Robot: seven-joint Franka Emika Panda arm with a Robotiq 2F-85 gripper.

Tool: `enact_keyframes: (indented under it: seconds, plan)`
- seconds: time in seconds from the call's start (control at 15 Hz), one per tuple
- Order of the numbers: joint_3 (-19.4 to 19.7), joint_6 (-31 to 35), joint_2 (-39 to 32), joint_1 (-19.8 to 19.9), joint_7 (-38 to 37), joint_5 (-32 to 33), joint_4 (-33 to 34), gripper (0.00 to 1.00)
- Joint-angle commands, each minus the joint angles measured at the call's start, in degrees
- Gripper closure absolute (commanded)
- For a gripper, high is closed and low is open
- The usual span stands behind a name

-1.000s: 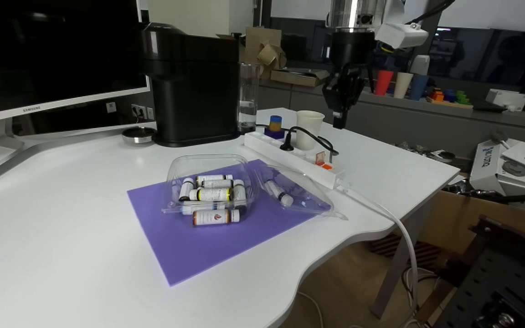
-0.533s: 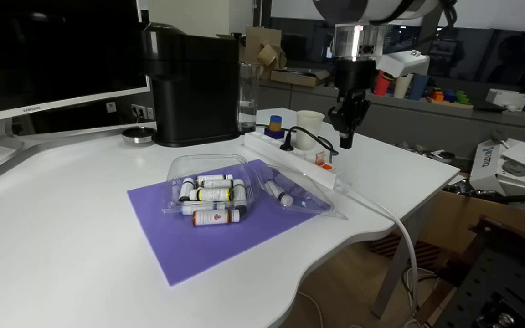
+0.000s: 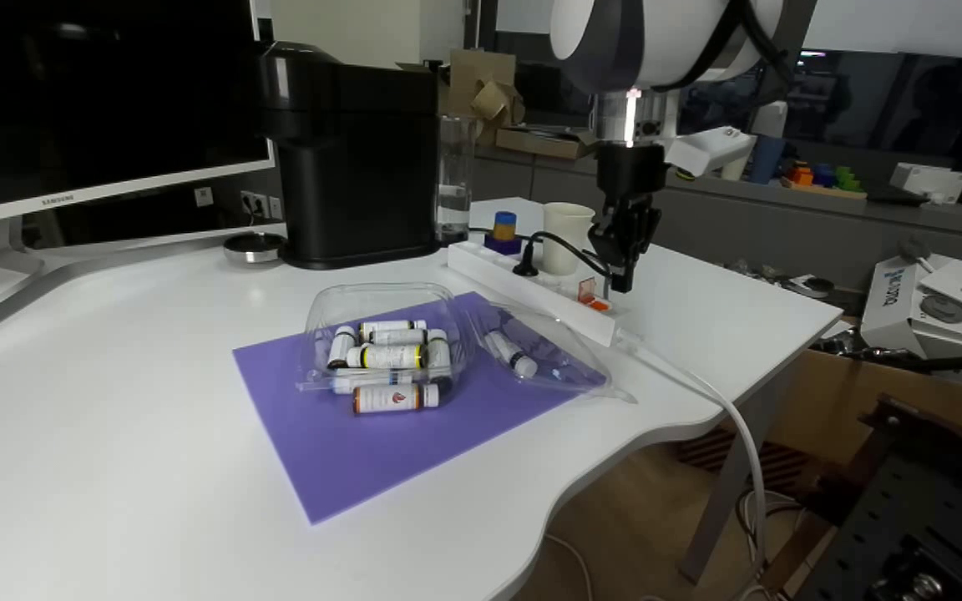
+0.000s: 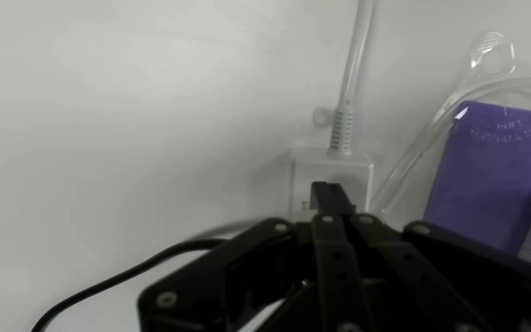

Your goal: Turn on the switch on the adapter

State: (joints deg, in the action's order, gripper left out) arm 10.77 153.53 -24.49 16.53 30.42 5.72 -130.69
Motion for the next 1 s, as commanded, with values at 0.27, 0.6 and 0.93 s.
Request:
enact_keyframes:
  seconds: [0.27, 0.6, 0.93]
  plan:
    - [-3.0, -2.4, -5.6, 1.5, -1.7, 0.3, 7.2, 1.00]
    - [-3.9, -4.3, -7.9, 1.7, -2.0, 0.2, 9.6, 1.00]
    - [-4.0, -6.9, -8.9, 2.5, -1.9, -0.3, 11.0, 1.00]
